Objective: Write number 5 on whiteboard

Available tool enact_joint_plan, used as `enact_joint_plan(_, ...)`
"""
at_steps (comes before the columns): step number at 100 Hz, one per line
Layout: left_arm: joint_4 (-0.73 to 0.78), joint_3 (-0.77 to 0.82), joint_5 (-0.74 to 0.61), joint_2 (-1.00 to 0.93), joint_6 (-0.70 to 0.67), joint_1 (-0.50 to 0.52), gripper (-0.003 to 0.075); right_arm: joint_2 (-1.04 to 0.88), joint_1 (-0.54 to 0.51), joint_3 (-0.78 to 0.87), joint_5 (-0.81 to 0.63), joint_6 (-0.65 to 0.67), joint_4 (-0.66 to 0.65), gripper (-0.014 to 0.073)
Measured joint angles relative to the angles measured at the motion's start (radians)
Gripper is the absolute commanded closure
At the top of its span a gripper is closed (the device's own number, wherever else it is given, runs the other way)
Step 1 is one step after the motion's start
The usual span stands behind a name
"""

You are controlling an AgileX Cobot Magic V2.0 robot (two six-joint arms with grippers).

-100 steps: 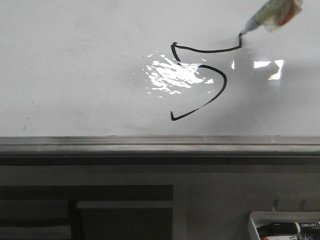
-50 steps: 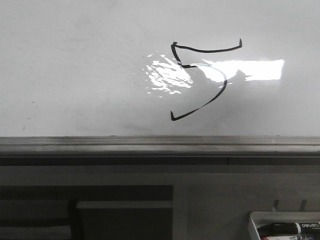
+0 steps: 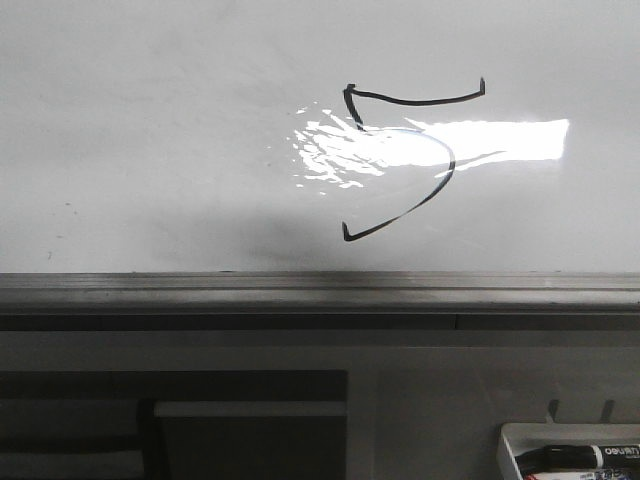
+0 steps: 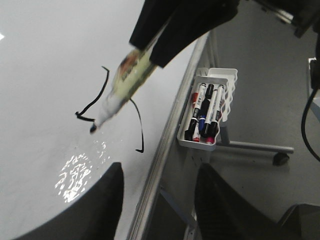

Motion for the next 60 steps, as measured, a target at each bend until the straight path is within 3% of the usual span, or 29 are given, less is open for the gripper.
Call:
enact_joint_plan(30, 0.143, -0.095, 0.009, 0.139, 0.015, -0.136, 0.0409, 0.028, 0.094, 0.002, 0.032, -0.040, 0.002, 0.0662)
enact_joint_plan(60, 0.156, -0.116, 0.009, 0.228, 0.015, -0.157, 0.0409, 0.028, 0.161, 0.002, 0.026, -0.071, 0.002, 0.0662)
